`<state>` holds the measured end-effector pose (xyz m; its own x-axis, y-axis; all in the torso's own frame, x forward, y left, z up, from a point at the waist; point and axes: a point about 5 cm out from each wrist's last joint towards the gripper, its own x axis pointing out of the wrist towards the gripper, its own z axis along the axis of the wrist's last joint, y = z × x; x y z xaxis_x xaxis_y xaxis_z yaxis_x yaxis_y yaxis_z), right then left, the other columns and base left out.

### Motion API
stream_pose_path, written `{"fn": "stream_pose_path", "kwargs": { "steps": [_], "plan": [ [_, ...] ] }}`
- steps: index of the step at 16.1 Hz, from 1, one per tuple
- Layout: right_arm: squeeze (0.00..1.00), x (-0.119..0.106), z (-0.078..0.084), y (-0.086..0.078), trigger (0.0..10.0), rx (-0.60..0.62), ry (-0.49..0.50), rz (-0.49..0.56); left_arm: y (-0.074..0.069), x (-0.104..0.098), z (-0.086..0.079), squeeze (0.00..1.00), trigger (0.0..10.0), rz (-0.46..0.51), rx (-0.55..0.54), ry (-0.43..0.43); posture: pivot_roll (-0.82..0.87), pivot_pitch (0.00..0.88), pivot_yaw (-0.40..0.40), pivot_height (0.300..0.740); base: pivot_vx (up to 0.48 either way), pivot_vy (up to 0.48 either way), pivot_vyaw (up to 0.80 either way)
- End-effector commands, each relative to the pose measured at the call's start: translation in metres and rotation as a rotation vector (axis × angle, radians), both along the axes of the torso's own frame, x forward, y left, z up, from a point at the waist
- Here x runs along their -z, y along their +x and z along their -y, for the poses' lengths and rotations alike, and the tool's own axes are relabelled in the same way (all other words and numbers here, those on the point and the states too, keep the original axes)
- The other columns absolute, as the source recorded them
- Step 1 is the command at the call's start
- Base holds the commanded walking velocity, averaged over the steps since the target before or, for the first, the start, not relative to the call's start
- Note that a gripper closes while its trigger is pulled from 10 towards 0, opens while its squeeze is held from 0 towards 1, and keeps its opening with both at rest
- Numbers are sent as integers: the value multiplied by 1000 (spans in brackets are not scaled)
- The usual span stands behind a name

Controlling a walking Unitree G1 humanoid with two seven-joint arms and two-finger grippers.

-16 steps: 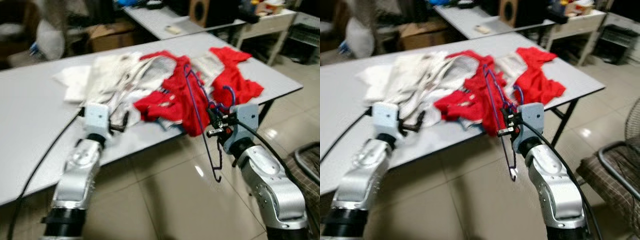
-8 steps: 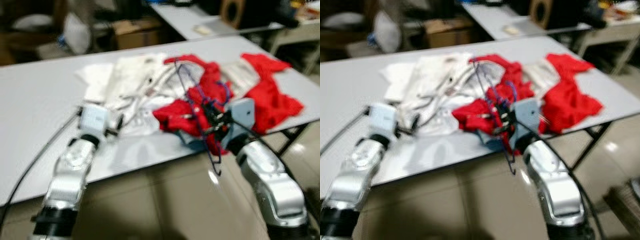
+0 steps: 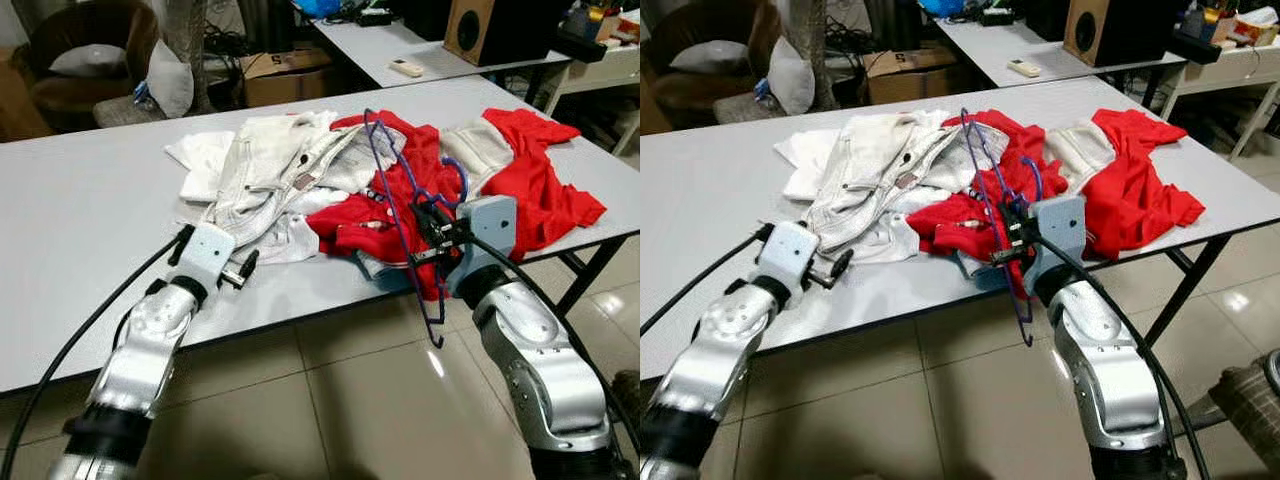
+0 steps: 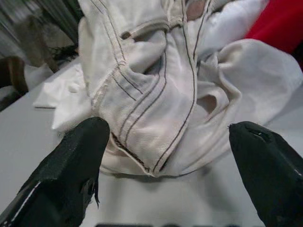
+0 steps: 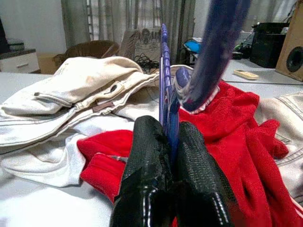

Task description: Hang hanger

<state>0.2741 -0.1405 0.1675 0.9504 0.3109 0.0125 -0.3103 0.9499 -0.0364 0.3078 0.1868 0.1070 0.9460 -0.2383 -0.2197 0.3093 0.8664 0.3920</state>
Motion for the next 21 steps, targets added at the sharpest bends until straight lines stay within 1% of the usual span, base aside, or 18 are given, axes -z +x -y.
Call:
{"fn": "stream_pose_path", "kwargs": {
  "steps": [1, 2, 3, 5, 6, 7, 8, 9, 13, 14, 17, 21],
  "plan": [
    [0, -1, 0, 1, 10000, 15, 4, 13, 6, 1, -2, 0, 8471, -7, -11, -11, -112, 0, 101, 740, 0, 0, 0],
    [0, -1, 0, 1, 10000, 17, 5, 15, 8, 2, -4, 0, 8471, -8, -25, -15, -112, 0, 101, 740, 0, 0, 0],
    [0, -1, -1, 1, 10000, 21, 9, 18, 12, 2, -9, 0, 5020, -3, -53, -6, -114, 0, 116, 740, 0, 0, 0],
    [0, 0, -1, -1, 10000, 35, 13, 21, 18, 2, -14, 0, 2745, 22, -87, 33, -116, 0, 126, 740, 0, 0, 0],
    [0, 0, -1, -1, 10000, 42, 16, 22, 22, 3, -18, 0, 1922, 36, -99, 61, -118, 0, 129, 740, 0, 0, 0],
    [0, 0, -1, -1, 10000, 42, 17, 23, 24, 4, -19, 0, 1725, 39, -100, 80, -118, 0, 129, 740, 0, 0, 0],
    [0, 0, -1, -1, 10000, 42, 17, 23, 25, 4, -20, 0, 196, 41, -104, 92, -118, 0, 129, 740, 0, 0, 0],
    [0, 0, -1, -2, 10000, 43, 18, 24, 26, 4, -20, 0, 0, 45, -105, 93, -117, 0, 126, 740, 0, 0, 0],
    [0, 0, -1, -2, 10000, 44, 18, 26, 28, 6, -21, 0, 0, 74, -101, 123, -117, 0, 123, 740, 0, 0, 0],
    [0, 0, 0, -2, 10000, 44, 16, 26, 26, 9, -23, 0, 0, 73, -96, 144, -118, 0, 120, 740, 0, 0, 0],
    [0, 0, 0, -2, 10000, 42, 14, 26, 24, 12, -23, 0, 0, 77, -94, 132, -118, 0, 112, 740, 0, 0, 0],
    [0, 1, -1, -2, 10000, 28, 7, 22, 23, 10, -22, 0, 0, 96, -78, 97, -119, 0, 103, 740, 0, 0, 0]
  ]
}}
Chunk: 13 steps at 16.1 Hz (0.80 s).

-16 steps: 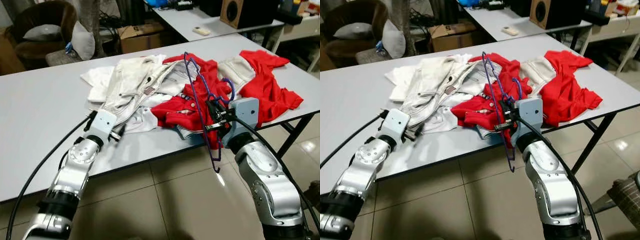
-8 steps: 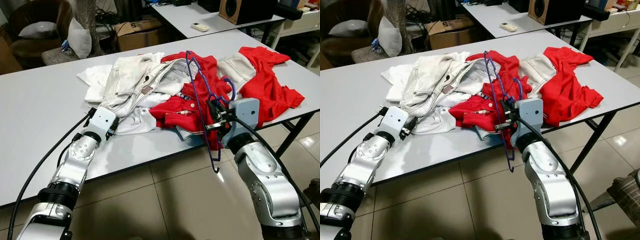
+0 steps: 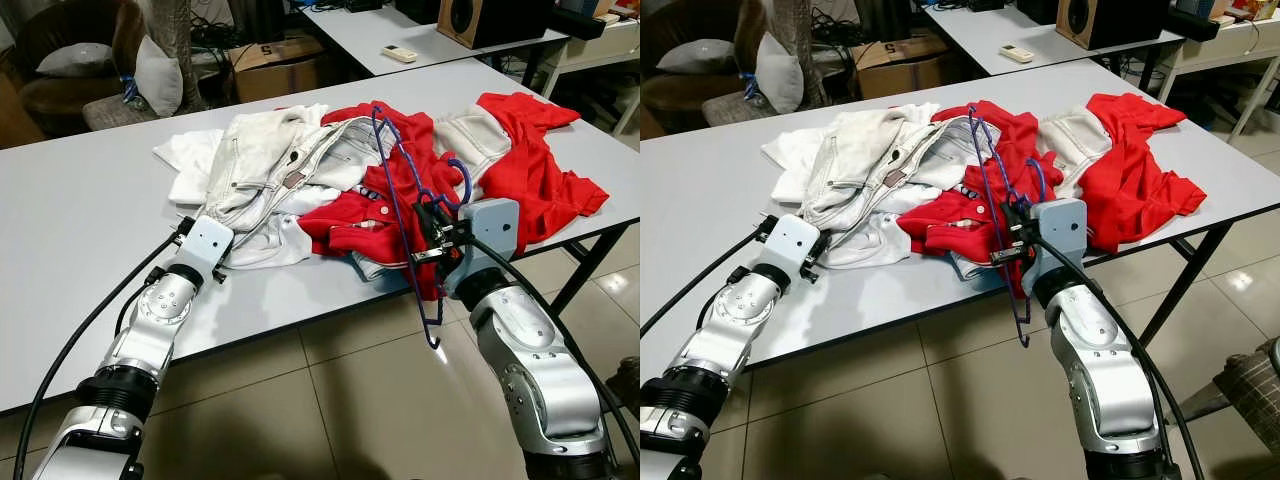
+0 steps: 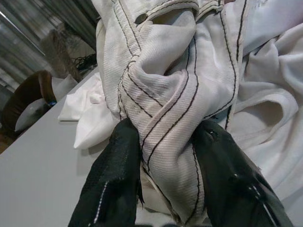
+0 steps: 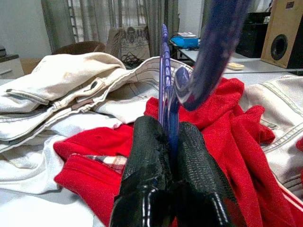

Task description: Hang hanger

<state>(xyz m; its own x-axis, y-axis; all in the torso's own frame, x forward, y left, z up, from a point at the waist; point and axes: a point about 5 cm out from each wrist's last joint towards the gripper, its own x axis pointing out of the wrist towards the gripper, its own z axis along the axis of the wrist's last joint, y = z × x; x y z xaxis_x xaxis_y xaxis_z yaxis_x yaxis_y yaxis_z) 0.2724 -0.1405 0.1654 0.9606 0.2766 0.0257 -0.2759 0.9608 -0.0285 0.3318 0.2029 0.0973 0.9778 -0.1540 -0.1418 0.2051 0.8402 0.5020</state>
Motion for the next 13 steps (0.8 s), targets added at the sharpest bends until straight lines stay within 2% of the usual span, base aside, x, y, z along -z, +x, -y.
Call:
{"fn": "stream_pose_path", "kwargs": {
  "steps": [1, 5, 6, 7, 8, 9, 13],
  "plan": [
    [0, -1, -1, -1, 10000, -9, -5, 11, -2, 1, -5, 0, 0, -5, -3, -5, -121, 0, 102, 740, 0, 0, 0],
    [0, 0, 0, -3, 10000, -12, -14, 9, -3, -3, -2, 0, 0, -2, 36, -53, -124, 0, 101, 740, 0, 0, 0],
    [0, 0, 1, -4, 10000, -19, -10, 7, -3, -7, 1, 0, 0, -7, 56, -100, -124, 0, 101, 740, 0, 0, 0],
    [0, -1, 3, -7, 10000, -56, -11, 15, -1, -18, 6, 0, 0, -4, 76, -198, -122, 0, 98, 740, 0, 0, 0],
    [0, -2, 3, -8, 10000, -71, -11, 18, 0, -23, 8, 0, 0, 1, 87, -230, -122, 0, 98, 740, 0, 0, 0],
    [0, -5, 6, -12, 10000, -137, -23, 26, 6, -46, 12, 0, 0, 32, 123, -323, -122, 0, 98, 740, 0, 0, 0],
    [0, -9, 5, -26, 10000, -374, -94, 9, 17, -99, 18, 0, 0, 118, 201, -504, -117, 0, 103, 740, 0, 0, 0]
  ]
}}
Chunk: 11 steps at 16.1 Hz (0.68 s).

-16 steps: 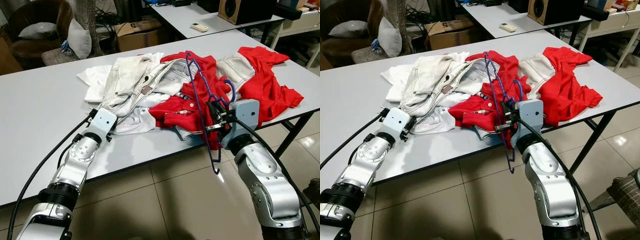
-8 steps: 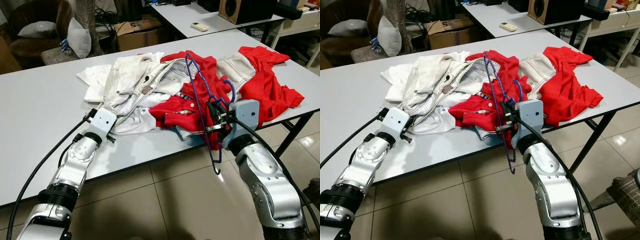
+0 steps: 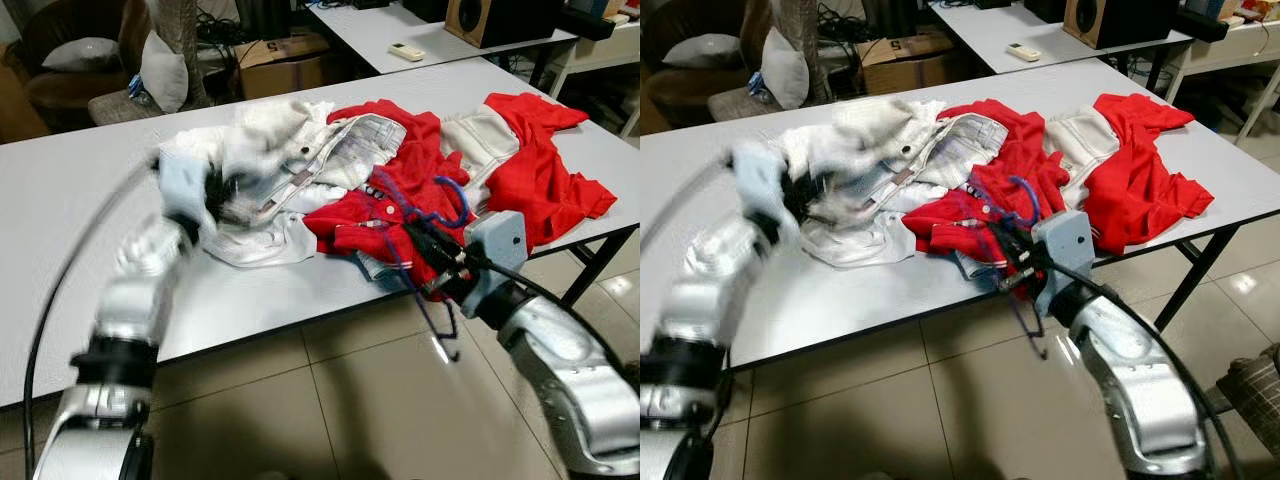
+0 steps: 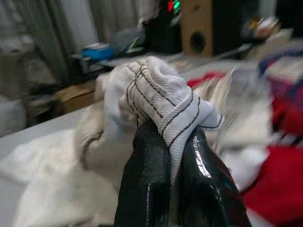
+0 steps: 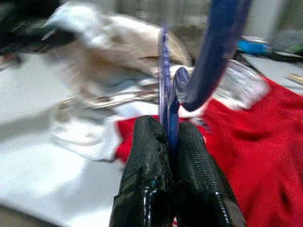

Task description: Hang hanger

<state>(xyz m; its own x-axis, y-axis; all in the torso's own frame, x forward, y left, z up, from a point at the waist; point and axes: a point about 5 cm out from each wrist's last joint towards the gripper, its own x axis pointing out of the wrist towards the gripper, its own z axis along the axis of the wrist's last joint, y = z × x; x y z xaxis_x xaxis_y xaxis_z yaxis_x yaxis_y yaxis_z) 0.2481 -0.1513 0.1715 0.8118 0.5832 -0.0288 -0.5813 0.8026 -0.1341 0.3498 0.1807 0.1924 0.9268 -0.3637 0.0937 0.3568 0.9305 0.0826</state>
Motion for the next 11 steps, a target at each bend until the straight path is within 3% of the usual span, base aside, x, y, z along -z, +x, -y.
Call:
{"fn": "stream_pose_path", "kwargs": {
  "steps": [1, 3, 7, 11],
  "plan": [
    [0, -1, -6, -6, 10000, -75, 6, -7, 0, -12, -1, 0, 0, 22, 20, -34, -116, 0, 104, 740, 0, 0, 0],
    [0, 2, -6, -12, 10000, -142, -31, -44, -4, -37, 9, 0, 0, 52, 118, -77, -114, 0, 109, 740, 0, 0, 0],
    [0, 4, -2, -8, 10000, -113, -42, -58, -14, -47, 18, 0, 0, 52, 226, -66, -111, 0, 106, 740, 0, 0, 0],
    [0, 12, 9, 13, 10000, -15, -92, -143, -43, -66, 30, 0, 0, 80, 500, -79, -106, 0, 92, 740, 0, 0, 0]
  ]
}}
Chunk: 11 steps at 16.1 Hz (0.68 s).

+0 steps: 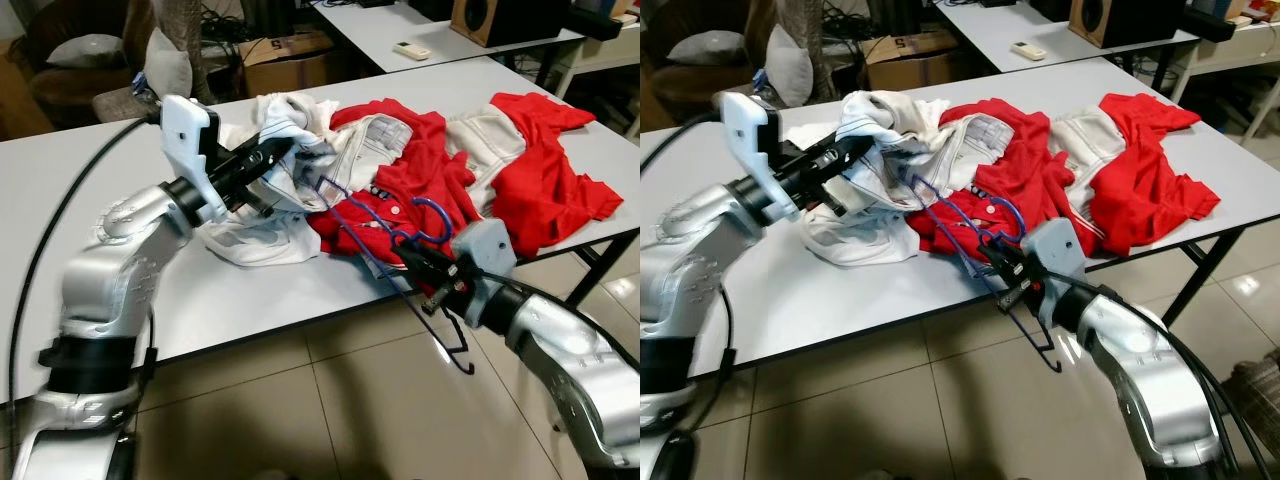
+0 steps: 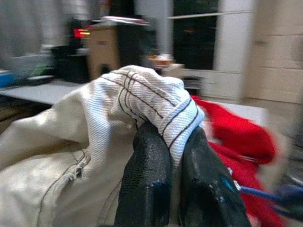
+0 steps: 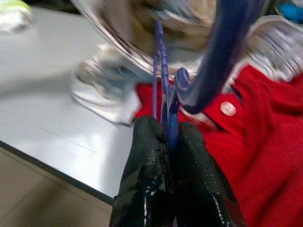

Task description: Hang hanger

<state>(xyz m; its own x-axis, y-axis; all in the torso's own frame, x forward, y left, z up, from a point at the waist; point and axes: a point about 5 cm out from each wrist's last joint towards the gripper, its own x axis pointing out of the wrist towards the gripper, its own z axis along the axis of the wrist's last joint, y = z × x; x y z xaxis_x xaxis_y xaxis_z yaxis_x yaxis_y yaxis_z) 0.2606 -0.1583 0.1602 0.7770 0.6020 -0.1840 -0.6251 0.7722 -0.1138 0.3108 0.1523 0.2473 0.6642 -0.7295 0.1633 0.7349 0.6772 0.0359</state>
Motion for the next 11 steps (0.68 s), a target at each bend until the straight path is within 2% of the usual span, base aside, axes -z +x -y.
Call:
{"fn": "stream_pose_path", "kwargs": {
  "steps": [1, 5, 7, 9, 10, 11],
  "plan": [
    [0, 4, 6, 8, 10000, 35, -29, -57, -12, -16, 3, 0, 0, 61, 89, -13, -103, 0, 82, 740, 0, 0, 0],
    [0, 5, 12, 23, 10000, 70, -53, -87, -16, -19, -3, 0, 0, 66, 76, -20, -99, 0, 65, 740, 0, 0, 0],
    [0, -14, 11, 42, 10000, 104, 34, -2, -26, -9, -7, 0, 0, 15, 99, 13, -97, 0, 56, 740, 0, 0, 0],
    [0, -36, 10, 50, 10000, 99, 151, 86, -34, 12, -15, 0, 0, -58, 81, 92, -92, 0, 46, 740, 0, 0, 0],
    [0, -47, 6, 50, 10000, 53, 205, 134, -33, 36, -27, 0, 0, -123, -11, 187, -91, 0, 40, 740, 0, 0, 0],
    [0, -51, 4, 50, 10000, 36, 228, 147, -33, 45, -32, 0, 0, -143, -49, 223, -90, 0, 38, 740, 0, 0, 0]
  ]
}}
